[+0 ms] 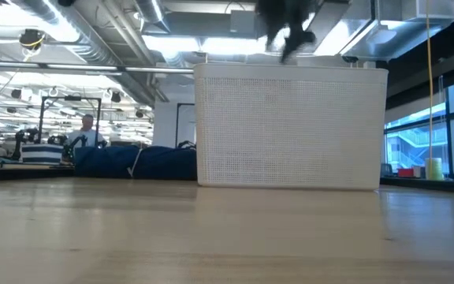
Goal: Pick & place medical supplies in basket/bin
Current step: Return to Home Position
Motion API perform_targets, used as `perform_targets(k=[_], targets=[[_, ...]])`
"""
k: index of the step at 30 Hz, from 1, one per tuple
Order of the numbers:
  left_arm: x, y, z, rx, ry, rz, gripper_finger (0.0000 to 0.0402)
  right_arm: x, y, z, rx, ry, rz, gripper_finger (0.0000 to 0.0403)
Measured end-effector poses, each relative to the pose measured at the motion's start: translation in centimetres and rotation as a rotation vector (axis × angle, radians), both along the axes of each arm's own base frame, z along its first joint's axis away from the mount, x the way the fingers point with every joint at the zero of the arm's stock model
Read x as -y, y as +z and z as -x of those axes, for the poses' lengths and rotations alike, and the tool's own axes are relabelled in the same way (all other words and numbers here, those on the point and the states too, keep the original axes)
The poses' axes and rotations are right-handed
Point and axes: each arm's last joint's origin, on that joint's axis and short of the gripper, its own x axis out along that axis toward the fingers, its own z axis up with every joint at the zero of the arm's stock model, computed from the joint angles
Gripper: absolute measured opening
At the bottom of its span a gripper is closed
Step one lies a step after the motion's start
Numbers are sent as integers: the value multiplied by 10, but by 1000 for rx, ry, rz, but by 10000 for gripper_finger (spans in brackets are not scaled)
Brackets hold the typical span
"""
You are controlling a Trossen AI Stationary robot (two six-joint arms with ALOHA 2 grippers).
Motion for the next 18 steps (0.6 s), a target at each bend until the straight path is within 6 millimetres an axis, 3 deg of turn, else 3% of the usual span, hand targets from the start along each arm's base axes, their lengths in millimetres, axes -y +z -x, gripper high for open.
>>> perform_targets(k=[3, 6, 10, 13, 18], targets=[[-6, 0, 18, 68, 38, -18, 159, -43, 28, -2, 168, 129, 71, 303], [-8, -12, 29, 134, 10, -16, 159, -84, 41, 6, 292, 257, 134, 303], [-7, -35, 33, 263, -97, -1, 159, -124, 49, 34, 458, 381, 143, 303], [-7, -55, 38, 328, -117, -9, 159, -144, 48, 62, 603, 434, 133, 303], [-8, -83, 50, 407, -197, -14, 159, -163, 22, 98, 804, 539, 194, 303]])
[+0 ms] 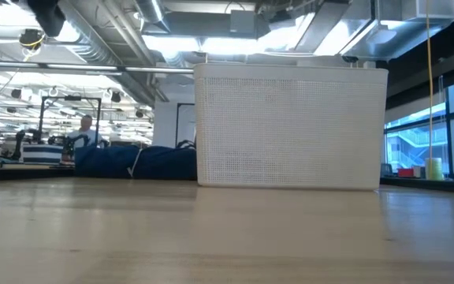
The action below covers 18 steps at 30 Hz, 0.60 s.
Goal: Pick & place medical supplies in basket/bin
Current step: Return to Home Position
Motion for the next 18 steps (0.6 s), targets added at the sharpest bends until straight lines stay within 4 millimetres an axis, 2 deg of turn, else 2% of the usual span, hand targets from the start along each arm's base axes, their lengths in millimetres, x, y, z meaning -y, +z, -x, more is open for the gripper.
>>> perform_targets(k=[2, 7, 10, 14, 18], targets=[[-1, -10, 5, 31, -4, 6, 159, 1, -12, 18, 5, 7, 18, 303], [1, -25, -5, -1, -3, -9, 159, 1, -48, 51, 77, -16, -94, 303], [2, -41, -12, -58, 26, -7, 159, 2, -73, 62, 176, 1, -132, 303], [4, -51, -19, 13, 45, -1, 159, 6, -109, 73, 218, -10, -163, 303], [4, -67, -26, -9, 96, -7, 159, 10, -131, 83, 275, -12, -155, 303]])
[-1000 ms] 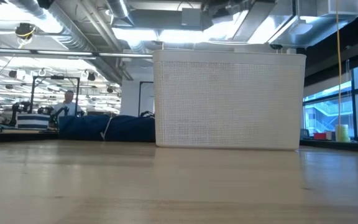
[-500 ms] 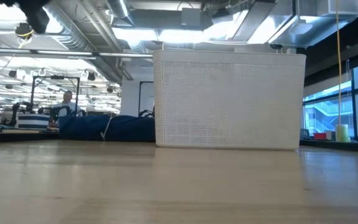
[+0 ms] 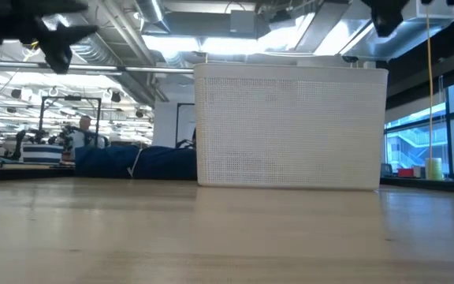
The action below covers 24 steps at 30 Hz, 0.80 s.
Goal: Pick & place medical supplies in basket/bin
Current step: Return to Home Position
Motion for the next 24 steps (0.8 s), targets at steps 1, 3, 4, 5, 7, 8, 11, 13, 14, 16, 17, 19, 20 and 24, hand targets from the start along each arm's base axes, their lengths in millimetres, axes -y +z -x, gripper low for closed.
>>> perform_targets(k=[1, 3, 4, 5, 7, 8, 11, 13, 14, 16, 17, 19, 20, 24], targets=[[-1, -5, -2, -11, 35, 12, 159, 1, -5, 3, 13, -2, 2, 303], [-4, -15, -5, -40, 91, 34, 159, 4, -16, 9, 33, -8, 16, 303], [-5, -18, -6, -43, 116, 38, 159, 5, -20, 13, 55, -11, 13, 303], [-7, -19, -6, -40, 140, 40, 159, 6, -23, 17, 78, -11, 8, 303], [-10, -21, -8, -31, 158, 42, 159, 9, -30, 25, 119, -4, 1, 303], [-11, -23, -8, -30, 157, 40, 159, 10, -33, 29, 138, -3, -3, 303], [-17, -27, -10, -41, 172, 43, 159, 14, -43, 40, 185, -14, -13, 303], [-21, -28, -10, -43, 185, 43, 159, 16, -51, 44, 199, -23, -19, 303], [-23, -29, -10, -42, 193, 42, 159, 17, -56, 45, 204, -27, -19, 303], [-27, -30, -10, -51, 218, 41, 159, 18, -65, 48, 215, -34, -20, 303], [-28, -30, -9, -51, 228, 37, 159, 18, -69, 49, 219, -40, -21, 303], [-32, -30, -9, -51, 240, 37, 159, 20, -77, 50, 225, -59, -23, 303], [-33, -31, -9, -55, 242, 39, 159, 20, -81, 50, 228, -64, -23, 303], [-37, -31, -8, -55, 229, 31, 159, 21, -97, 49, 263, -80, -9, 303]])
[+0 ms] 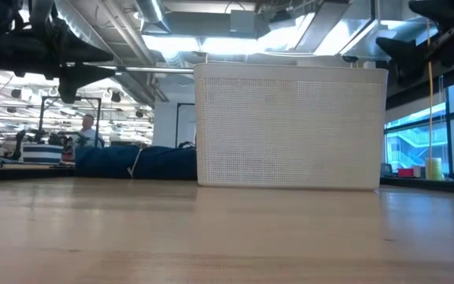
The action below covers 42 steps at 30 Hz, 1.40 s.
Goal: Pick & place medical supplies in basket/bin
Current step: Return to Home Position
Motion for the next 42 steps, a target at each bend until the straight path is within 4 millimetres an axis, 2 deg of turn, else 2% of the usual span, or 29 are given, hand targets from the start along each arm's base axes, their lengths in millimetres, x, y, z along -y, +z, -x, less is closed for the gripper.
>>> perform_targets(k=[18, 26, 34, 42], targets=[[-6, -7, 1, -81, 42, -38, 159, 4, -20, -4, -201, -113, 31, 303], [-6, -13, 2, -153, 48, -63, 159, 3, -20, -4, -196, -102, 173, 303], [-7, -15, 2, -183, 68, -91, 159, 3, -20, -4, -202, -75, 11, 303], [-8, -14, 2, -204, 101, -144, 159, 3, -20, -4, -202, -70, -22, 303]])
